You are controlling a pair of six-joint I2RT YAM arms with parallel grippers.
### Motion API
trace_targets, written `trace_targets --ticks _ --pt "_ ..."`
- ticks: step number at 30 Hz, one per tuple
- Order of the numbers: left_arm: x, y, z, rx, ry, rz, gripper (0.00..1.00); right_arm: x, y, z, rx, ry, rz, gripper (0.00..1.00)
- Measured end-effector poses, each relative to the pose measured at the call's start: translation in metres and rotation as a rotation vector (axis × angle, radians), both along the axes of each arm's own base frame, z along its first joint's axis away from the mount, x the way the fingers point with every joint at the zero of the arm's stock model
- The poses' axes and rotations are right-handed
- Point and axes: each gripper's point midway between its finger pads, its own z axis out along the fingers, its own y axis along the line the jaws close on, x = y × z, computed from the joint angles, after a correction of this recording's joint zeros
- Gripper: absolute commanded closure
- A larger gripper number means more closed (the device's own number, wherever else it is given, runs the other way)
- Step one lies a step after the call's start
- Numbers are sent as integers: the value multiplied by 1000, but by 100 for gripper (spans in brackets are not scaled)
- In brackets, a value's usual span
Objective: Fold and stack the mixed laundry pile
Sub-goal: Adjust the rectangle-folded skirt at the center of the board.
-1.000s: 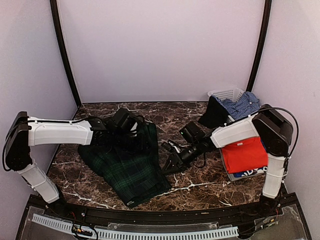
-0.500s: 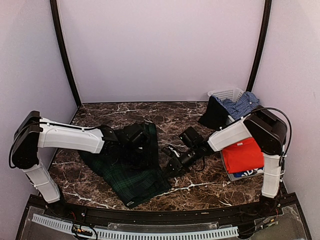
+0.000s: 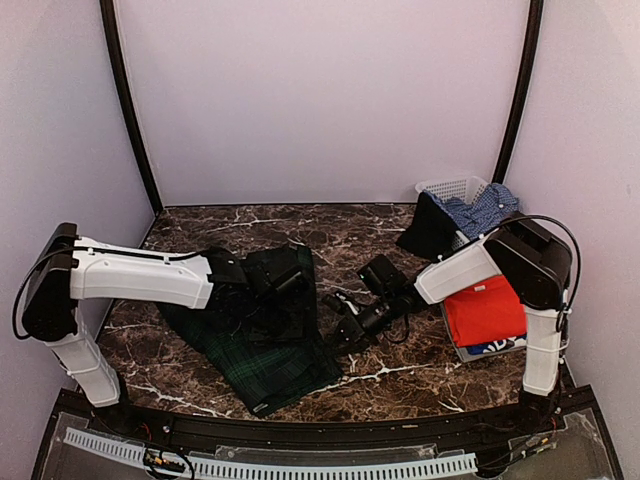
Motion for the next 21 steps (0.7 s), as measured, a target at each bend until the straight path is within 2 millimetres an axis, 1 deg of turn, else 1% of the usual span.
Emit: trace_targets --ticks 1,3,6,8,9,10,11,12,13,15,16,17,18,20,21 --pt "0 1 2 2 -5 6 30 0 0 0 1 -1 0 94" --pt "-2 5 4 15 -4 15 29 1 1 1 4 -4 0 96" --pt "-5 8 0 21 11 31 31 1 1 1 8 -6 1 99" --pt "-6 8 -5 15 26 41 43 1 2 2 12 -1 1 100" --pt "-6 7 -8 11 34 47 47 0 2 2 14 1 1 100" --pt "-7 5 -12 6 41 49 54 0 2 3 15 2 1 100" --pt "-7 4 -15 2 44 50 56 0 2 3 17 3 1 100" --pt "-8 1 -18 -10 48 43 62 0 2 3 18 3 2 100" --pt "-8 -1 -19 -18 48 39 65 0 2 3 20 3 2 100" --pt "-6 -7 -19 -42 44 30 76 0 3 3 21 5 2 100" --pt "-5 -11 -17 -59 38 23 85 0 3 2 22 6 3 100" --pt "-4 -14 -16 -69 32 15 89 0 3 2 23 6 3 100" --pt "-3 -17 -14 -83 26 9 97 0 3 1 23 7 3 100" --pt "-3 -22 -12 -97 15 -13 100 0 3 1 23 9 3 100" --pt "-3 -25 -10 -105 9 -23 100 0 3 1 24 9 3 100"
